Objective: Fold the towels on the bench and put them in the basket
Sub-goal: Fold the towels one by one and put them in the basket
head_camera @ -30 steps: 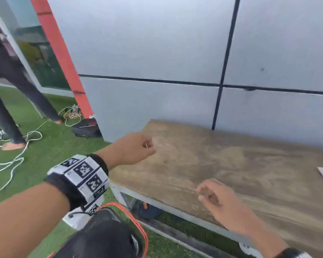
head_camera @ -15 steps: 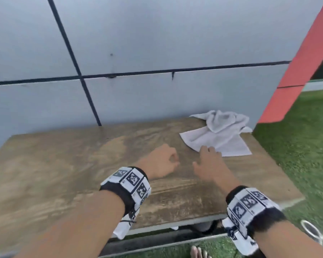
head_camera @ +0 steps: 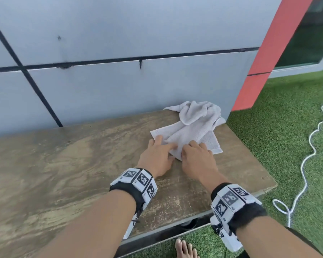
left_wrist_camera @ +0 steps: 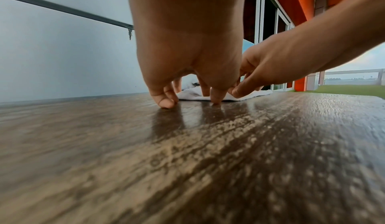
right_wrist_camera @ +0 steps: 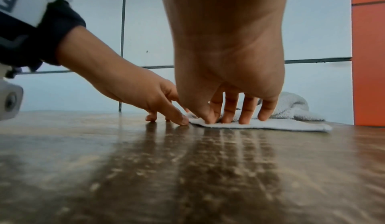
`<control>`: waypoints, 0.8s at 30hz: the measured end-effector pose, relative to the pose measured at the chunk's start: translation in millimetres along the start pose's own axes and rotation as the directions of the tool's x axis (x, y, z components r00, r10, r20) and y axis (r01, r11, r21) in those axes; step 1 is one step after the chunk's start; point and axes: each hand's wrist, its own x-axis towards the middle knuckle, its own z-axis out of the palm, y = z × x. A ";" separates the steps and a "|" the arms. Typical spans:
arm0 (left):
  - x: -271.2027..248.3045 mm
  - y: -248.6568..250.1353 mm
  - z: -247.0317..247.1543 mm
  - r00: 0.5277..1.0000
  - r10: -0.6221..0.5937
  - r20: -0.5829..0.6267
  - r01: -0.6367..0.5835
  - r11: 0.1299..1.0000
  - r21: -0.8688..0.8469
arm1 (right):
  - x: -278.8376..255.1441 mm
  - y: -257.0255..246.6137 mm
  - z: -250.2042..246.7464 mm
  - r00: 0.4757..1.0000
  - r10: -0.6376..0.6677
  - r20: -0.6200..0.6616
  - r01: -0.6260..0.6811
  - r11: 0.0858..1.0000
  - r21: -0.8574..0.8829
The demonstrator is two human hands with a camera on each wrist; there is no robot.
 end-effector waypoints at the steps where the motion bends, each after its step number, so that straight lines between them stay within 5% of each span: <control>1: -2.7 0.0 -2.0 1.000 -0.017 -0.021 0.016 1.000 -0.012 | -3.3 -3.9 -0.8 0.998 -0.035 0.043 0.034 0.999 0.020; 6: -23.8 -14.6 -13.3 0.996 -0.038 -0.075 0.037 0.999 -0.012 | -22.3 -26.1 -4.0 0.964 -0.197 0.180 0.186 0.980 0.073; 11: -53.8 -43.2 -30.3 1.000 0.001 -0.008 -0.002 0.998 -0.062 | -34.7 -35.8 -4.7 0.986 -0.096 0.135 0.058 0.964 0.259; 17: -97.7 -45.4 -79.1 0.980 0.019 -0.198 -0.075 0.957 -0.280 | -51.5 -43.2 1.3 0.978 0.018 0.210 -0.022 1.000 0.017; 24: -156.4 -78.4 -132.5 0.946 -0.054 -0.321 -0.015 0.978 -0.210 | -65.2 -95.5 2.0 0.972 -0.167 0.162 0.139 0.975 0.172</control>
